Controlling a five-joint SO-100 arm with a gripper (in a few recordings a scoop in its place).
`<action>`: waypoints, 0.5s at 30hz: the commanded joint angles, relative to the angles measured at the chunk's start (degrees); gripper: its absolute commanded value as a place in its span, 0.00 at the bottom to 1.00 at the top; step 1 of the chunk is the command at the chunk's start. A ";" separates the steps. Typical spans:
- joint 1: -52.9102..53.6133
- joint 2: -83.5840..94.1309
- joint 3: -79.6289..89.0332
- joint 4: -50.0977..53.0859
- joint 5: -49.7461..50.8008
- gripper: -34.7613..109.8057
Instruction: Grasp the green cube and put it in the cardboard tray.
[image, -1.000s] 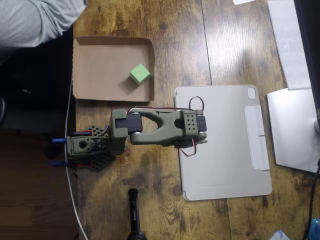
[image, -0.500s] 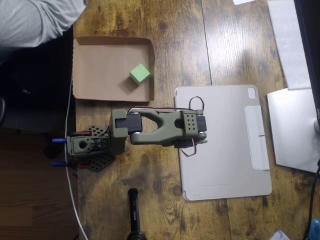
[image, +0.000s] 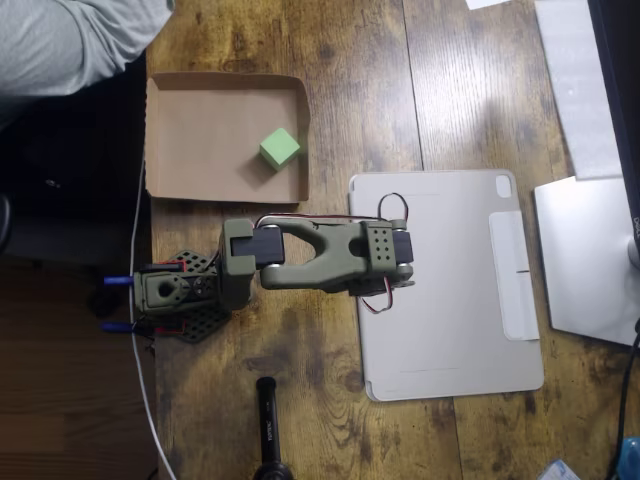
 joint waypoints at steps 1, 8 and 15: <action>1.05 3.60 0.53 1.41 -0.62 0.30; 1.05 3.87 0.53 1.32 -0.62 0.30; 1.23 4.13 0.70 1.32 -0.70 0.30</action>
